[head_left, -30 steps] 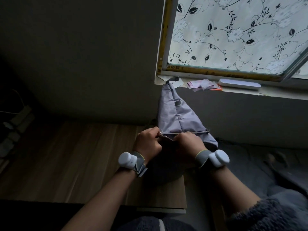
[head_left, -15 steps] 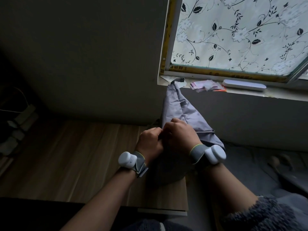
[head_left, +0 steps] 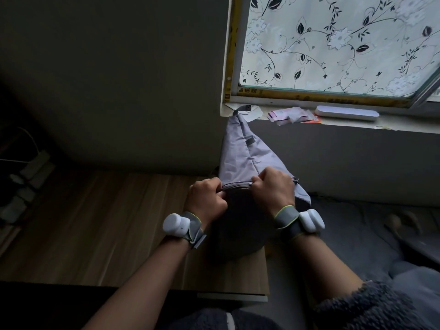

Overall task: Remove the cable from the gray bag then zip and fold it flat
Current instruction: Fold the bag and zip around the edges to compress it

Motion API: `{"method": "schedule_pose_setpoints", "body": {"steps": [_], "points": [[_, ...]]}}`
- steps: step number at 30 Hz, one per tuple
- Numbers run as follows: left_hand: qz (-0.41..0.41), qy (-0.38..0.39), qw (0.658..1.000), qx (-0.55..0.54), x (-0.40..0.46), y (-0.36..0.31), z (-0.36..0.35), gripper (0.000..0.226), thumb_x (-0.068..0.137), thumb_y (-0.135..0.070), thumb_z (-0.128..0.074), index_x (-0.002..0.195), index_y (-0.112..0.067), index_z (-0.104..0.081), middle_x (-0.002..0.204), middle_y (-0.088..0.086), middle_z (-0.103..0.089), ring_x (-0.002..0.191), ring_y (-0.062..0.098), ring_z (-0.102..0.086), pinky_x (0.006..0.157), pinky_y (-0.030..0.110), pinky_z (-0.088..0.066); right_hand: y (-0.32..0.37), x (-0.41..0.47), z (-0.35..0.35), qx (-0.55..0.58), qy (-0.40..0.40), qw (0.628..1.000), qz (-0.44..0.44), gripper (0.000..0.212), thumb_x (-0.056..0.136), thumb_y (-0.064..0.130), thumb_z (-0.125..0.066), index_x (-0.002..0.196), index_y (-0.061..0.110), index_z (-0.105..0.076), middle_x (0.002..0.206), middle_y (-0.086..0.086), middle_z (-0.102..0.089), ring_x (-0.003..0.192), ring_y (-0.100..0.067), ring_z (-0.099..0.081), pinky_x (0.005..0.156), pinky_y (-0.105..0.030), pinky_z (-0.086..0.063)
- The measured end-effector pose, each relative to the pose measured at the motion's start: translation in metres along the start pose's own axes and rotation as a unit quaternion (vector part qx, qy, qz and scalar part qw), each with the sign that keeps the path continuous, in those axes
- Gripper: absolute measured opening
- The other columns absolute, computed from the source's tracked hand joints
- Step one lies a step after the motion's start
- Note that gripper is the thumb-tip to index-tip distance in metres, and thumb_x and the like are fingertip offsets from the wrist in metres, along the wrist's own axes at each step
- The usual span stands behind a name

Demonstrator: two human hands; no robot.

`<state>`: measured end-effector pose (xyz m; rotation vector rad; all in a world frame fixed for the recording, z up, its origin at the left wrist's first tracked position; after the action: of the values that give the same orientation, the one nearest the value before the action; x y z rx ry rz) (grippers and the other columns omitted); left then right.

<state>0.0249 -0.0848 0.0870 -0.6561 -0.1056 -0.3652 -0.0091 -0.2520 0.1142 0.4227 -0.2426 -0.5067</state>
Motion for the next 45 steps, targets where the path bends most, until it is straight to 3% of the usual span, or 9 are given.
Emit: {"method": "schedule_pose_setpoints", "body": {"steps": [6,10,14,20,27,35,38,42,45], "points": [[-0.007,0.015,0.997,0.071,-0.001,0.001,0.007,0.008,0.069,-0.013,-0.064,0.074,-0.010,-0.058,0.077,0.011,-0.065,0.079,0.034,-0.057,0.064,0.029,-0.034,-0.032,0.007,0.012,0.027,0.003,0.998,-0.065,0.020,0.083,0.034,-0.061,0.076,0.016,-0.062,0.091,-0.014,-0.069,0.091,-0.038,-0.061,0.074,-0.035,-0.042],[-0.120,-0.019,0.986,0.113,0.008,-0.024,0.006,0.020,0.070,-0.026,-0.063,0.081,-0.010,-0.059,0.084,0.010,-0.062,0.085,0.030,-0.052,0.076,0.035,-0.044,-0.033,0.004,0.013,0.055,-0.006,0.997,-0.059,0.021,0.081,0.035,-0.063,0.067,0.021,-0.056,0.084,-0.010,-0.069,0.086,-0.035,-0.061,0.069,-0.030,-0.035],[-0.212,0.076,0.963,0.150,0.025,-0.060,-0.015,0.024,0.078,-0.032,-0.060,0.091,-0.012,-0.058,0.098,0.011,-0.060,0.097,0.030,-0.051,0.085,0.038,-0.040,-0.030,-0.001,0.010,0.072,-0.006,0.996,-0.052,0.019,0.081,0.034,-0.064,0.068,0.021,-0.059,0.084,-0.009,-0.070,0.086,-0.033,-0.062,0.068,-0.030,-0.036],[-0.201,0.106,0.959,0.170,0.034,-0.074,-0.035,0.013,0.073,-0.008,-0.056,0.086,-0.009,-0.056,0.095,0.013,-0.063,0.090,0.032,-0.057,0.076,0.036,-0.044,-0.038,0.000,0.010,0.073,-0.018,0.995,-0.065,0.017,0.080,0.032,-0.063,0.074,0.016,-0.063,0.085,-0.010,-0.069,0.087,-0.034,-0.062,0.068,-0.031,-0.040],[-0.182,0.104,0.963,0.169,0.035,-0.070,-0.034,0.008,0.077,-0.013,-0.058,0.084,-0.010,-0.057,0.093,0.013,-0.065,0.088,0.032,-0.058,0.074,0.035,-0.045,-0.064,0.011,0.011,0.071,-0.016,0.991,-0.110,0.014,0.080,0.031,-0.062,0.073,0.019,-0.061,0.087,-0.009,-0.070,0.088,-0.034,-0.062,0.069,-0.030,-0.038],[-0.105,0.081,0.963,0.236,0.044,-0.052,-0.021,0.020,0.070,-0.016,-0.061,0.089,-0.009,-0.062,0.095,0.013,-0.066,0.094,0.031,-0.056,0.076,0.032,-0.046,-0.076,0.011,0.001,0.104,-0.005,0.993,-0.058,0.020,0.086,0.039,-0.060,0.082,0.019,-0.065,0.087,-0.002,-0.070,0.088,-0.026,-0.063,0.076,-0.033,-0.047],[-0.101,0.074,0.961,0.245,0.052,-0.049,-0.019,0.025,0.070,-0.019,-0.063,0.093,-0.009,-0.063,0.099,0.012,-0.064,0.099,0.031,-0.053,0.081,0.033,-0.046,-0.086,0.002,-0.005,0.123,-0.003,0.988,-0.096,0.032,0.088,0.050,-0.055,0.097,0.020,-0.064,0.099,-0.004,-0.068,0.097,-0.027,-0.062,0.084,-0.035,-0.049],[-0.172,0.100,0.960,0.195,0.054,-0.059,-0.035,0.025,0.078,-0.028,-0.067,0.096,-0.013,-0.059,0.101,0.009,-0.059,0.101,0.028,-0.049,0.088,0.034,-0.041,-0.083,-0.006,-0.015,0.153,0.014,0.984,-0.085,0.051,0.086,0.063,-0.052,0.113,0.022,-0.062,0.110,-0.004,-0.070,0.106,-0.026,-0.062,0.089,-0.038,-0.050],[-0.156,0.103,0.959,0.212,0.056,-0.057,-0.043,0.024,0.078,-0.021,-0.067,0.096,-0.010,-0.055,0.103,0.011,-0.058,0.101,0.029,-0.049,0.087,0.034,-0.041,-0.077,-0.008,-0.017,0.158,0.019,0.985,-0.062,0.057,0.081,0.066,-0.055,0.117,0.023,-0.061,0.113,-0.004,-0.070,0.110,-0.027,-0.062,0.090,-0.040,-0.050]]}}
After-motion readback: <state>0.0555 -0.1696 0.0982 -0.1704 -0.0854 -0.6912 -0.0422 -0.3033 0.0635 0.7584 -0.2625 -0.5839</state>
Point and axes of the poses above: each hand's wrist, its own x-axis towards the middle knuckle, its own z-axis out of the back of the hand, y = z × x, the point moved 1 cm from there along x, towards the middle knuckle
